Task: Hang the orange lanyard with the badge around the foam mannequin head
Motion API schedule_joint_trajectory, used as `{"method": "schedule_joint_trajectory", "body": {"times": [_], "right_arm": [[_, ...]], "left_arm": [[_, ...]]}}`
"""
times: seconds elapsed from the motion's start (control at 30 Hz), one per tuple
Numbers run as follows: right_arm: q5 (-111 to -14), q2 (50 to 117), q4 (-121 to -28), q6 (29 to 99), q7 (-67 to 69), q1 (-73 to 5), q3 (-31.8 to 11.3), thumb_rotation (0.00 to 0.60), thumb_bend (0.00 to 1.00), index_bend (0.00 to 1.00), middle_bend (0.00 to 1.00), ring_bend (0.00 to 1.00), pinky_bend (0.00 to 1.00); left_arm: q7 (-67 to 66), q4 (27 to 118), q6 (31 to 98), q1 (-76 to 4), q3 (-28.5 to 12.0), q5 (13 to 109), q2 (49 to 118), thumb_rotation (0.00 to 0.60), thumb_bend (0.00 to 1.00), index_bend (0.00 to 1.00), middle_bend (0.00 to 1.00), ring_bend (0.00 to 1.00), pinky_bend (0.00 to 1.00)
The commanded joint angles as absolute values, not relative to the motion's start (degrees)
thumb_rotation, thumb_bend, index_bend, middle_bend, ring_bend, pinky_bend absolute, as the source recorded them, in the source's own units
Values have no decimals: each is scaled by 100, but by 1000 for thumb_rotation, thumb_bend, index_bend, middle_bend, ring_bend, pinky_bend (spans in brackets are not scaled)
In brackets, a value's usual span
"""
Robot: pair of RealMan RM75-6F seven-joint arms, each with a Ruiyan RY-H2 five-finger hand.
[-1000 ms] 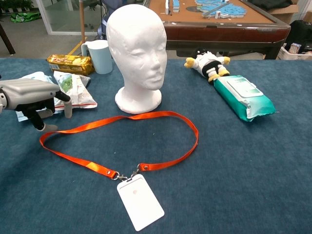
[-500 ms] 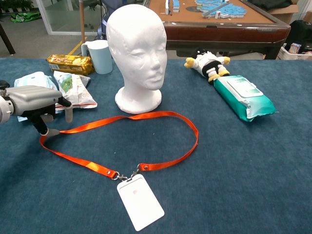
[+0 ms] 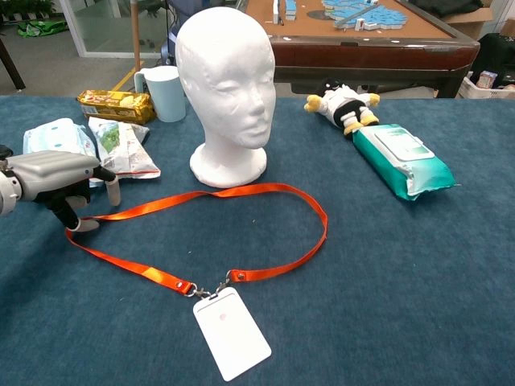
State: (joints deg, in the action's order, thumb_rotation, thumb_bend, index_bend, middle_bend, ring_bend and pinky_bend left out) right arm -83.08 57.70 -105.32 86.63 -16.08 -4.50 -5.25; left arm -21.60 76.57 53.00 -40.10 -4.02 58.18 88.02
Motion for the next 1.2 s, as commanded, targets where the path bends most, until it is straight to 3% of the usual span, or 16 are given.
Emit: {"method": "schedule_joint_trajectory", "body": {"times": [0.03, 0.3, 0.67, 1.2], "right_arm": [[-8299, 5761, -10539, 8663, -1606, -445, -527, 600, 51, 304, 446, 459, 460], [-8273, 5758, -10527, 8673, -1588, -421, -527, 600, 51, 304, 446, 460, 460], [-8263, 5750, -10523, 8645, -1568, -424, -529, 600, 51, 304, 446, 466, 460], [-8262, 5731, -10517, 8662, -1512, -389, -520, 600, 51, 304, 446, 474, 460]], "left_arm": [[-2074, 7523, 5343, -3992, -466, 5890, 8898, 600, 257, 429, 984, 1000, 866], [-2003, 7331, 5210, -4024, -580, 5843, 8970, 600, 257, 468, 987, 1000, 870], [-2102, 7252, 5143, -3987, -590, 5755, 9014, 600, 257, 425, 987, 1000, 871], [-1963, 6954, 5151, -3952, -783, 5648, 9199, 600, 257, 582, 1000, 1000, 890]]}}
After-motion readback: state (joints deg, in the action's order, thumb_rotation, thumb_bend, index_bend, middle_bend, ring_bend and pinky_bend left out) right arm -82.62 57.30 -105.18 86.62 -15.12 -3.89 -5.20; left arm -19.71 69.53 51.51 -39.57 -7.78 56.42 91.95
